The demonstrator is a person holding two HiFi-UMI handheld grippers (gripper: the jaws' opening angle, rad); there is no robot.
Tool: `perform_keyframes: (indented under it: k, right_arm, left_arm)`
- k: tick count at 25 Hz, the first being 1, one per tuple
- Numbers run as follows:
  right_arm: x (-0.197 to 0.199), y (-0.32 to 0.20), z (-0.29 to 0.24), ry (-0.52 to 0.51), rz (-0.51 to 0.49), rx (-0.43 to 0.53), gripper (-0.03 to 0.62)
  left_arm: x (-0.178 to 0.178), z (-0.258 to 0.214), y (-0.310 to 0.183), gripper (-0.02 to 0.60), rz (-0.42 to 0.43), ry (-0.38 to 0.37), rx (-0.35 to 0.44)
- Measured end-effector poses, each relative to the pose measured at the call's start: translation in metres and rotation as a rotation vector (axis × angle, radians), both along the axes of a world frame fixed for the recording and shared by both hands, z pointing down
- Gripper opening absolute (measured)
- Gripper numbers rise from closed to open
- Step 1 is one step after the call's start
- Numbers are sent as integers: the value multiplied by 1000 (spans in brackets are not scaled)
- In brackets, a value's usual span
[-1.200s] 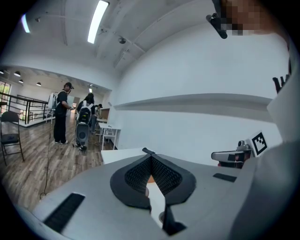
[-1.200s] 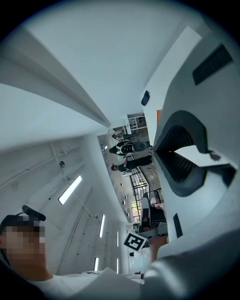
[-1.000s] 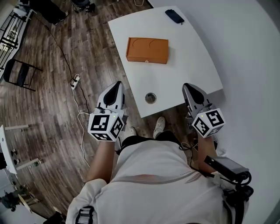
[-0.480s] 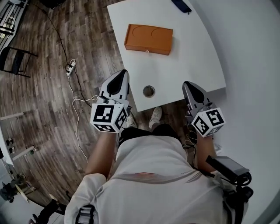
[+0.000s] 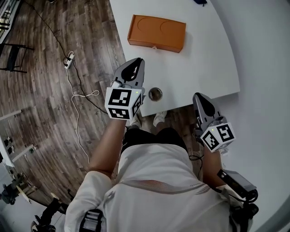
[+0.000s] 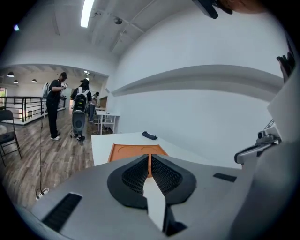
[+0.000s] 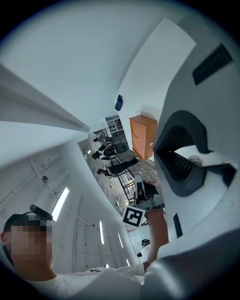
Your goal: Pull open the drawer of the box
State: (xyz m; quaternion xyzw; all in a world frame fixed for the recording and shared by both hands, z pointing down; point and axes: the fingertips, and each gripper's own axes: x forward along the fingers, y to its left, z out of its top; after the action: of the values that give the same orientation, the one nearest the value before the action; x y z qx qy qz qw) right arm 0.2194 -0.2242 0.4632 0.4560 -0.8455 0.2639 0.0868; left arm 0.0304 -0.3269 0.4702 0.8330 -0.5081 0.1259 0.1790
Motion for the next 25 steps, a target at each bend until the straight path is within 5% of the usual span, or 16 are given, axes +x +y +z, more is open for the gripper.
perform_keyframes:
  k: [15,25]
  right_arm:
    - [20,27,31,2,42,-127,3]
    - [24,36,57,4,49,-210,3]
  left_arm:
    - [37,109,-37,181,99,-55,-268]
    - [38,131,-60,186,28,-71,-300]
